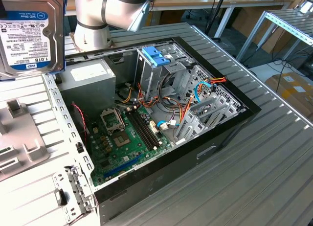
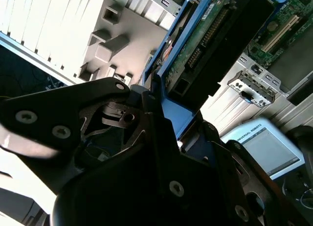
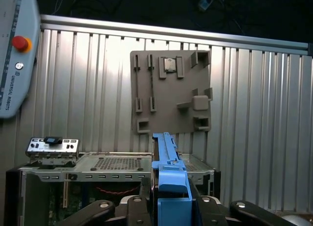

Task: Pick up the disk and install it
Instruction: 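Pick up the disk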

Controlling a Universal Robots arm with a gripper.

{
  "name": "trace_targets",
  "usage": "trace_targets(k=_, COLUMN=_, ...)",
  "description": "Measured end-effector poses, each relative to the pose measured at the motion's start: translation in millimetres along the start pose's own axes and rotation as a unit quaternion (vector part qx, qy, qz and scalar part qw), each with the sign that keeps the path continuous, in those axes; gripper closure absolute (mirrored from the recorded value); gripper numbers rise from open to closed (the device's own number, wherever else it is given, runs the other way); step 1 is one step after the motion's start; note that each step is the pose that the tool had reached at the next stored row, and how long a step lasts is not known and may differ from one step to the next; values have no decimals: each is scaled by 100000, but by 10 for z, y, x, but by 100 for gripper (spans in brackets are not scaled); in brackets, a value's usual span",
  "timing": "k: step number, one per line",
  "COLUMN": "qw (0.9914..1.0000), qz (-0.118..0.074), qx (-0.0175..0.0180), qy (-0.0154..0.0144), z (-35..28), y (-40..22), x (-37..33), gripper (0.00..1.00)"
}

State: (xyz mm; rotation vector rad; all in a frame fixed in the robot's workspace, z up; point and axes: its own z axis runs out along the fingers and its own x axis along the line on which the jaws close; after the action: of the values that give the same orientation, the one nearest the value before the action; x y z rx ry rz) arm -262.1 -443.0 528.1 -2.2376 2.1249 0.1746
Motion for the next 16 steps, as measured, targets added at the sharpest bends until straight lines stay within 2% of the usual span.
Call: trace_targets(k=16, qw=100000, qz=0, qx=-5, qy=2, z=-4, y=-52, x=77, gripper=63)
